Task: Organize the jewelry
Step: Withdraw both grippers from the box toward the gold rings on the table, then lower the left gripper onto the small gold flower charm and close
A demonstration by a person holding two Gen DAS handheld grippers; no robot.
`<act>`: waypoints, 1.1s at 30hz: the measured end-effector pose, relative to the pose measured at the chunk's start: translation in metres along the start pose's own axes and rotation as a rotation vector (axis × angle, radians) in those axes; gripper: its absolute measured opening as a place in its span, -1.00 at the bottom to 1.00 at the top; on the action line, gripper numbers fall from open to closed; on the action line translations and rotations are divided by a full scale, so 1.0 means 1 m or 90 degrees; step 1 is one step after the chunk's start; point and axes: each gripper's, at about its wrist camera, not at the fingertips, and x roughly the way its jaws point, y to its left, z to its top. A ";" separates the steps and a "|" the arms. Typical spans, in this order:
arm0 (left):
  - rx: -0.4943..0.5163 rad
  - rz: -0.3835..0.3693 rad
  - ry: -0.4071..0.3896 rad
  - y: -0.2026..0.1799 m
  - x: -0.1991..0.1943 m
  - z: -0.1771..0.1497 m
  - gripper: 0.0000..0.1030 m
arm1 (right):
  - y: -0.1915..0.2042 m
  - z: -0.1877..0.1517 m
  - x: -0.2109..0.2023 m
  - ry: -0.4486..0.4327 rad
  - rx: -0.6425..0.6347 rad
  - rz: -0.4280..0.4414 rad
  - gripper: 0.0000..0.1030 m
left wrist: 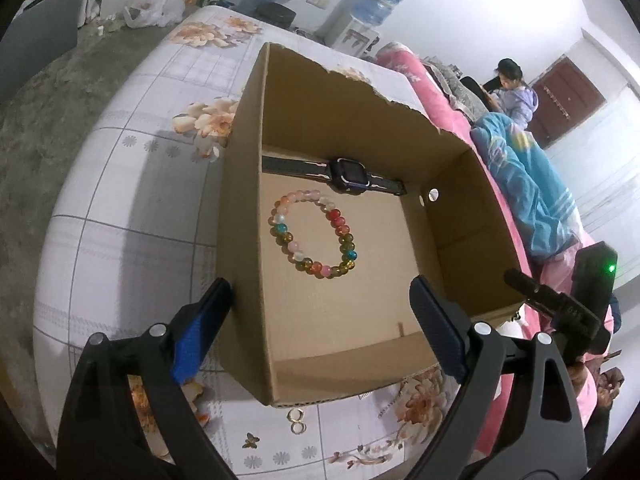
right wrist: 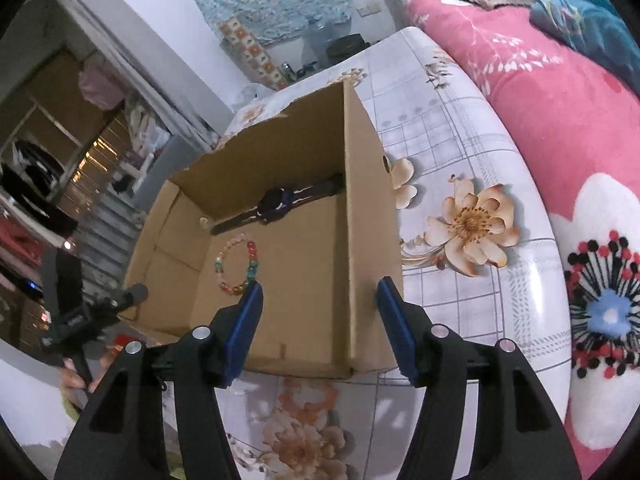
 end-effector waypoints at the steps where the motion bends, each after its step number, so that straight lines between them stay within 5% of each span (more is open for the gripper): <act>1: 0.004 0.002 -0.002 0.000 0.000 -0.001 0.68 | -0.001 0.000 0.000 -0.001 0.002 0.005 0.14; 5: 0.010 -0.013 -0.010 0.003 -0.007 -0.004 0.68 | -0.005 -0.006 -0.012 -0.026 0.010 0.028 0.14; 10: 0.050 0.010 -0.096 0.004 -0.050 -0.024 0.72 | 0.002 -0.029 -0.059 -0.129 -0.027 -0.028 0.43; 14: 0.078 0.038 -0.125 0.007 -0.071 -0.055 0.75 | 0.015 -0.066 -0.072 -0.138 -0.083 -0.086 0.54; 19: 0.139 0.102 -0.044 0.003 -0.055 -0.105 0.76 | 0.033 -0.129 -0.043 -0.063 -0.158 -0.156 0.64; 25: 0.208 0.182 0.048 -0.003 -0.012 -0.149 0.76 | 0.044 -0.166 0.001 0.001 -0.209 -0.224 0.64; 33: 0.259 0.224 0.034 -0.005 -0.003 -0.157 0.84 | 0.049 -0.175 0.027 0.021 -0.246 -0.264 0.72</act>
